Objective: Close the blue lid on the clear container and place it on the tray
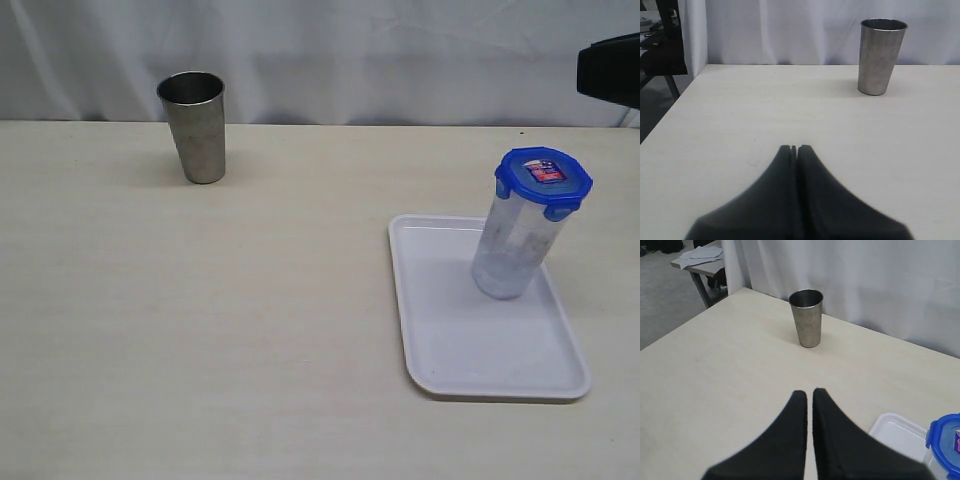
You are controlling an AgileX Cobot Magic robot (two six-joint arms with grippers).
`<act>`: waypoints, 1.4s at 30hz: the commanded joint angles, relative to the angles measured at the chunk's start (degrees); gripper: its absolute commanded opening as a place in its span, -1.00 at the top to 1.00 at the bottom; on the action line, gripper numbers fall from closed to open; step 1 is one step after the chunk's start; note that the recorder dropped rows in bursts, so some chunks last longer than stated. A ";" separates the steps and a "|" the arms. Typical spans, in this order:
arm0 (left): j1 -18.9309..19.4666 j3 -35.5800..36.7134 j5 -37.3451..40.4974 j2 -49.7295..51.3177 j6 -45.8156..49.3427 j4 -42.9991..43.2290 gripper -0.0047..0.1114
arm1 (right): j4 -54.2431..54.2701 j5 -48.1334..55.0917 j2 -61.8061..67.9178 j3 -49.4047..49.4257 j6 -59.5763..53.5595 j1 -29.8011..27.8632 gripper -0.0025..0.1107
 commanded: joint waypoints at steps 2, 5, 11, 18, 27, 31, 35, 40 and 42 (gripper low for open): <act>0.15 0.12 -0.92 -0.19 -0.47 0.61 0.92 | -0.31 -0.47 -0.25 0.12 -0.35 0.06 0.88; 0.15 0.12 -0.92 -0.19 -0.35 0.59 0.92 | -1.08 -1.22 -0.25 0.27 -0.46 0.06 0.88; 0.15 0.12 -0.92 -0.19 -0.35 0.59 0.92 | -1.74 -20.96 -5.97 7.59 1.46 0.06 0.88; 0.15 0.12 -0.92 -0.19 -0.35 0.59 0.92 | -11.71 -42.33 -16.33 19.82 14.44 0.06 0.88; 0.15 0.12 -0.92 -0.19 -0.35 0.59 0.92 | -25.83 -61.08 -29.73 35.44 26.69 -0.07 0.88; 0.15 0.12 -0.92 -0.19 -0.35 0.59 0.92 | -25.83 -66.58 -33.04 40.50 26.59 -0.07 0.88; 0.15 0.12 -0.42 -0.19 -0.35 0.42 0.92 | -30.03 -66.93 -35.34 42.63 26.79 -0.62 0.88; 0.15 0.12 -0.42 -0.19 -0.35 0.42 0.92 | -34.80 -66.34 -42.32 46.30 28.66 -6.75 0.88; 0.15 0.12 -0.42 -0.19 -0.35 0.42 0.92 | -34.80 -66.34 -46.02 48.44 28.66 -9.35 0.88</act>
